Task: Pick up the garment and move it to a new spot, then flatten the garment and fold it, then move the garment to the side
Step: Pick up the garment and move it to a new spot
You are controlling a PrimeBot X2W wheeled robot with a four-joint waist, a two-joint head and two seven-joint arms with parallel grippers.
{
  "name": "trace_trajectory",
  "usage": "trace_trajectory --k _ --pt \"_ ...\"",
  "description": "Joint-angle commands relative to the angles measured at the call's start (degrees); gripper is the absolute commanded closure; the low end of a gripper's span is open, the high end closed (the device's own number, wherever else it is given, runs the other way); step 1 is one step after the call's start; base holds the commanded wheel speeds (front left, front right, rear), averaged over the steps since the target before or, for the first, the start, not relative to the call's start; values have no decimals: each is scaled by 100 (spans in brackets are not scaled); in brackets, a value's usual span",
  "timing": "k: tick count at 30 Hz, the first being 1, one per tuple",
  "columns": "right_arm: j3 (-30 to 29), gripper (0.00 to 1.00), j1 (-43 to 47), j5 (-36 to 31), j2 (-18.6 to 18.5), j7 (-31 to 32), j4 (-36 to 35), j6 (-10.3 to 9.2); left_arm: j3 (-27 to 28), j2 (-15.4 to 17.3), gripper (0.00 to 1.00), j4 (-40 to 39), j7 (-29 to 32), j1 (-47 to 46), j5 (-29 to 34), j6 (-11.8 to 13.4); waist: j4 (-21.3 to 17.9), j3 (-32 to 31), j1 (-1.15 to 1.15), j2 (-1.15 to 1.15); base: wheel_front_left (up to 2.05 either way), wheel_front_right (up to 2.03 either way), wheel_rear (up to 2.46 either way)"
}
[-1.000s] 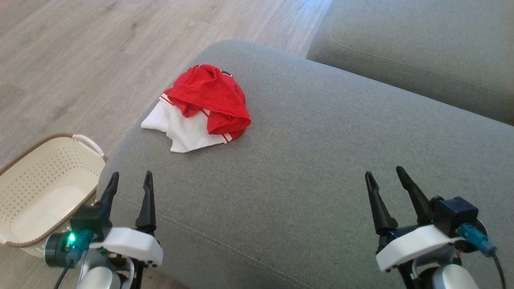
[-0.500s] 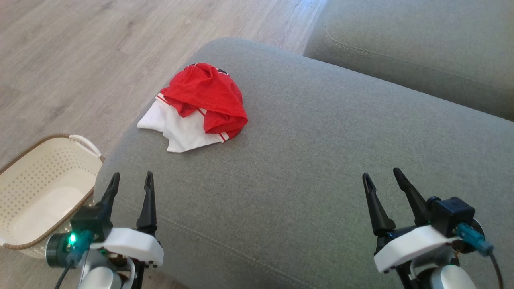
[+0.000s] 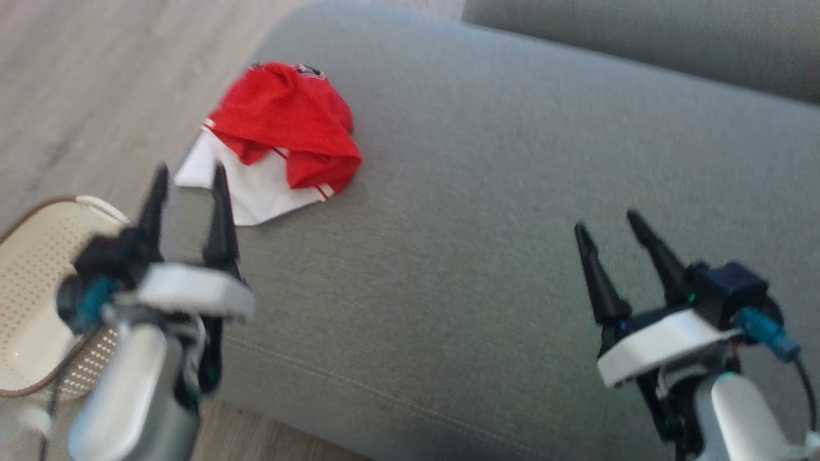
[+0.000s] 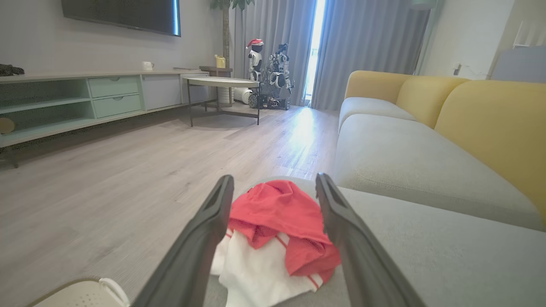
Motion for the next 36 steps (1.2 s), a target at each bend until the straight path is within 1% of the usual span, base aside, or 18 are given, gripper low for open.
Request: trace_trajectory --k 1,4,7,13,19,23,24,25,26,28,30,33,36 --pt "128 0 -276 -66 -96 19 -243 21 322 73 0 -75 -60 -448 -55 -44 -351 443 0 0 0 0 0" --pt "141 0 -443 -85 -162 35 -299 21 585 -14 0 362 -69 -863 -297 -178 -603 755 0 0 0 0 0" --pt "111 0 -559 -98 -170 12 -303 21 745 -38 0 990 -74 -1277 -425 -342 -822 1005 0 0 0 0 0" --pt "150 0 -784 -89 -153 -80 -242 21 856 61 0 2828 9 -2169 -653 -748 -1214 1342 0 0 0 0 0" --pt "163 0 -934 -69 -122 -171 -136 21 907 187 0 4517 567 -2857 -899 -1055 -1504 1496 0 0 0 0 0" --pt "159 0 -971 -57 -108 -218 -95 21 940 248 0 5244 934 -3187 -1036 -1205 -1617 1580 0 0 0 0 0" --pt "157 0 -980 -56 -105 -229 -87 21 959 255 24 5380 1010 -3250 -1083 -1262 -1641 1596 0 0 0 0 0" --pt "145 0 -985 -51 -100 -243 -79 21 960 266 70 5481 1038 -3306 -1105 -1319 -1653 1601 0 0 0 0 0" --pt "130 0 -987 -46 -95 -261 -68 21 945 285 100 5551 1002 -3358 -1095 -1347 -1661 1594 0 0 0 0 0" --pt "90 0 -976 -37 -82 -298 -32 21 900 332 100 5655 866 -3425 -1046 -1380 -1665 1551 0 0 0 0 0" --pt "69 0 -967 -24 -65 -337 15 21 823 420 100 5688 573 -3464 -929 -1360 -1671 1475 0 0 0 0 0" --pt "30 0 -948 -11 -38 -416 73 21 747 544 100 5597 120 -3490 -760 -1270 -1661 1305 0 0 0 0 0" --pt "-25 0 -887 -9 -19 -483 126 21 722 631 100 5252 -50 -3420 -595 -1155 -1633 1063 0 0 0 0 0"
